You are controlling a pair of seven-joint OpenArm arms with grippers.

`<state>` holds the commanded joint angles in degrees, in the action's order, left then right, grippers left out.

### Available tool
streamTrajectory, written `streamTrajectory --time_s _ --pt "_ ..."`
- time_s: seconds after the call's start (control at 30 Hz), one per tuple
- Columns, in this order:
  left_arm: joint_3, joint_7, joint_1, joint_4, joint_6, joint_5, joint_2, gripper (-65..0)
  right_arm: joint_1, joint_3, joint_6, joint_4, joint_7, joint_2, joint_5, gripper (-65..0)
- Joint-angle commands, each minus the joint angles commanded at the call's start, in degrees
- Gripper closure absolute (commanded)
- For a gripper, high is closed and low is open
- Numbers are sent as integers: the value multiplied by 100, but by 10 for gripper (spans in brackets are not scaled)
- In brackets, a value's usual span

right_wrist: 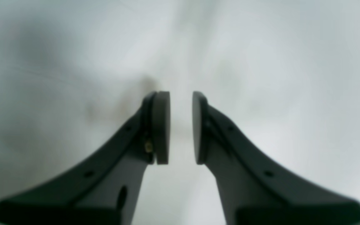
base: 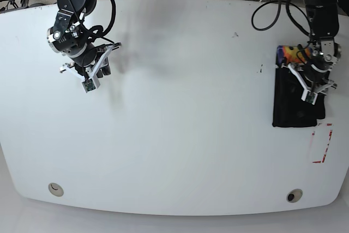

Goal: Fold the T-shirt properly

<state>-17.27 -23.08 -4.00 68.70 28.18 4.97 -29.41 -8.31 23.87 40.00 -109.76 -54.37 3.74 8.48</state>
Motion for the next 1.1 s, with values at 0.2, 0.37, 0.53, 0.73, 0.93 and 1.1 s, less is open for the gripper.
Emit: streamTrajectory --time_s 0.2,0.37,0.53,0.73,0.93,1.1 --pt "-580 422 9 -475 492 -18 -642 -353 0 -9 0 -62 0 0 -9 -116" --pt "-967 457 9 -44 1020 -26 -730 -353 -79 -18 0 -70 44 0 -26 -116" --pt "-976 457 -35 1002 1182 -26 -527 -351 -88 -18 0 -53 404 0 -53 -116" --pt "-932 492 -35 2242 633 18 536 -350 -123 -35 0 -18 1433 105 -607 -116" --pt "-492 527 -70 2989 -448 18 1503 -351 -299 176 0 431 2725 176 -826 -116" --pt "-88 1670 -747 3059 -1152 35 2075 -351 -791 343 0 923 4237 211 -818 -116"
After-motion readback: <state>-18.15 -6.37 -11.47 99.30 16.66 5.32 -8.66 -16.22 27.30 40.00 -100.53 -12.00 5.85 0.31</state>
